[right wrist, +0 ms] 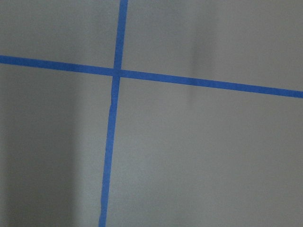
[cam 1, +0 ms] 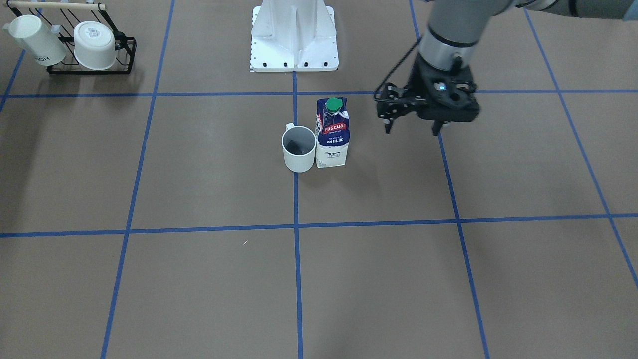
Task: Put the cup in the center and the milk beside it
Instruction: 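Withdraw the left arm away from the carton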
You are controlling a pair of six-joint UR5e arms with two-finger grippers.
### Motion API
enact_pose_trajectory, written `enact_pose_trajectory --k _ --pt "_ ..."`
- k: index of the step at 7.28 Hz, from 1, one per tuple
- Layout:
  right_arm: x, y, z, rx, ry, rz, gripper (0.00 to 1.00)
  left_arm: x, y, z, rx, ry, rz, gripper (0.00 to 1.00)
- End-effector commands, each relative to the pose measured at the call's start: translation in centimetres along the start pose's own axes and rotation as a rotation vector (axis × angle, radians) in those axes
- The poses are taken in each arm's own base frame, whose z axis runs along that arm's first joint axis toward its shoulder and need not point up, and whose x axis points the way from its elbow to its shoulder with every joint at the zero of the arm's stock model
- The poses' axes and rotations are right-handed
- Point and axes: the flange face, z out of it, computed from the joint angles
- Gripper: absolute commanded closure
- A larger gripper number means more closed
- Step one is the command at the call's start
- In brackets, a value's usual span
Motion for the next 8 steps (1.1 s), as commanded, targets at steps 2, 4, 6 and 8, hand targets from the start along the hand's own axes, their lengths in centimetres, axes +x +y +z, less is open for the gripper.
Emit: enact_pose_trajectory --k 2,4,6,8 --pt "0.2 0.0 0.2 -0.003 -0.001 0.002 0.0 -25.6 -1.3 -2.4 -0.038 -0.1 0.133 0.02" --pt "0.2 0.0 0.2 -0.003 -0.001 0.002 0.0 -41.7 0.4 -0.1 -0.13 -0.04 0.13 0.02" --pt "0.2 0.0 0.3 -0.004 -0.001 0.003 0.0 -52.7 4.5 4.9 -0.221 -0.034 0.082 0.02" --pt "0.2 0.0 0.3 -0.004 -0.001 0.003 0.0 -58.8 6.9 5.5 -0.16 -0.049 0.032 0.02"
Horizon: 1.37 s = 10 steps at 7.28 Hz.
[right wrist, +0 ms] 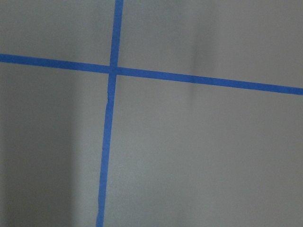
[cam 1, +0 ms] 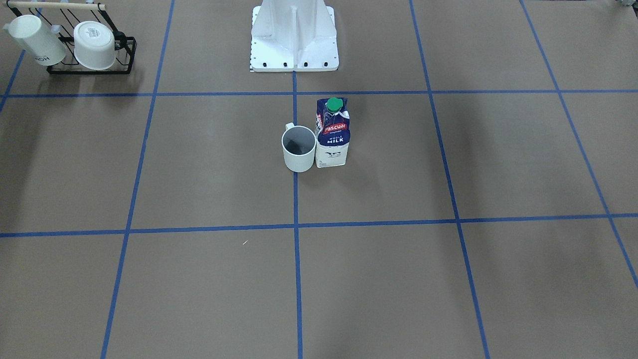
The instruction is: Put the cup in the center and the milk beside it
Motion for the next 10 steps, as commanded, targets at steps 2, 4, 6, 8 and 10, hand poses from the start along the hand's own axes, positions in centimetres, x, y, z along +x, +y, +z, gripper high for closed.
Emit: enact_pose_trajectory --k 2,4,6,8,10 --pt "0.0 -0.1 0.0 0.0 0.0 0.0 0.0 -2.4 3.5 -0.1 0.069 -0.011 0.004 0.02" --pt "-0.1 0.0 -0.1 0.002 0.0 0.0 0.0 -1.0 5.7 -0.8 0.09 -0.023 0.027 0.02" --pt "-0.1 -0.1 -0.2 0.004 0.0 -0.001 0.0 -1.0 6.3 -0.5 0.09 -0.018 0.031 0.02" --pt "-0.1 -0.1 -0.1 0.002 -0.001 0.002 0.0 -0.6 6.3 -0.8 0.095 -0.02 0.048 0.02" --pt "-0.2 -0.1 -0.2 0.005 -0.004 0.0 0.0 -0.7 6.7 -0.6 0.094 -0.02 0.043 0.02"
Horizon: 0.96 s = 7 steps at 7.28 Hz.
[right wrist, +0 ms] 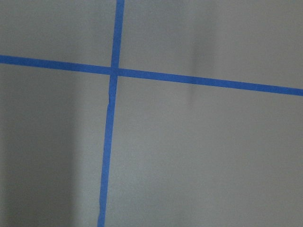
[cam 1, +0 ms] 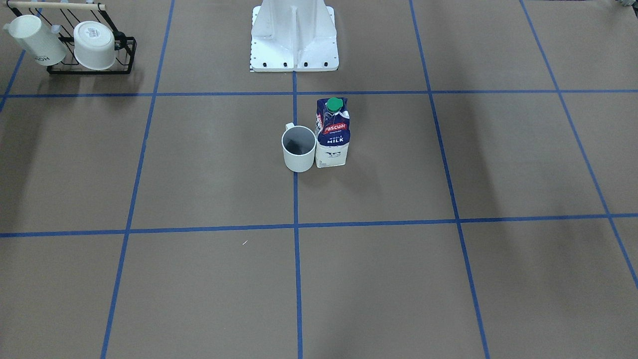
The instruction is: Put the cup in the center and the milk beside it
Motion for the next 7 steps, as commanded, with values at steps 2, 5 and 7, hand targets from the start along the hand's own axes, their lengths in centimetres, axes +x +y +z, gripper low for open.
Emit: enact_pose_trajectory --k 2,5,7 --pt "-0.21 -0.05 -0.25 0.005 -0.003 -0.007 0.0 0.19 0.27 -0.16 0.004 -0.001 0.003 0.02" --pt "-0.72 -0.19 -0.4 0.014 -0.043 -0.011 0.0 0.67 0.09 -0.72 0.014 -0.004 0.015 0.02" --pt "-0.73 -0.19 -0.4 0.014 -0.045 -0.011 0.0 0.75 -0.02 -0.83 0.017 -0.004 0.017 0.02"
